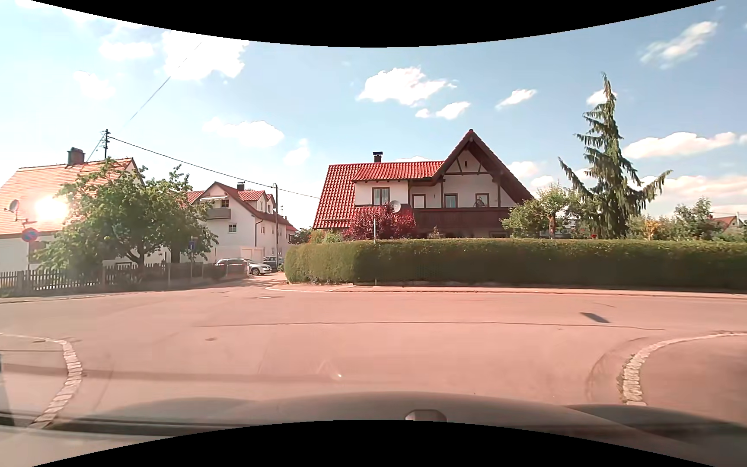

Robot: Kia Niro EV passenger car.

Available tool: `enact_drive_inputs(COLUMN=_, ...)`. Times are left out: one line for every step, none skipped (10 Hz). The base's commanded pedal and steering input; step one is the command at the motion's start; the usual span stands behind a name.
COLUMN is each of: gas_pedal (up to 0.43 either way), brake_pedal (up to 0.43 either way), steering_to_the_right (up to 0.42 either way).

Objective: Follow the waypoints while adhering to traffic rules and regulations

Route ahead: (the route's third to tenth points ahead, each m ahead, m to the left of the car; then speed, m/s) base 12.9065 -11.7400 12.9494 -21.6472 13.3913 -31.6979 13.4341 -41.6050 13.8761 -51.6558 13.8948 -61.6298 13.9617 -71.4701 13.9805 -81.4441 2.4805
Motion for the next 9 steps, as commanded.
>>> enact_drive_inputs(gas_pedal=0.000, brake_pedal=0.183, steering_to_the_right=0.023)
enact_drive_inputs(gas_pedal=0.000, brake_pedal=0.177, steering_to_the_right=0.023)
enact_drive_inputs(gas_pedal=0.000, brake_pedal=0.177, steering_to_the_right=0.023)
enact_drive_inputs(gas_pedal=0.000, brake_pedal=0.171, steering_to_the_right=0.023)
enact_drive_inputs(gas_pedal=0.000, brake_pedal=0.159, steering_to_the_right=0.023)
enact_drive_inputs(gas_pedal=0.000, brake_pedal=0.134, steering_to_the_right=0.023)
enact_drive_inputs(gas_pedal=0.000, brake_pedal=0.104, steering_to_the_right=0.023)
enact_drive_inputs(gas_pedal=0.000, brake_pedal=0.055, steering_to_the_right=0.023)
enact_drive_inputs(gas_pedal=0.000, brake_pedal=0.018, steering_to_the_right=0.023)
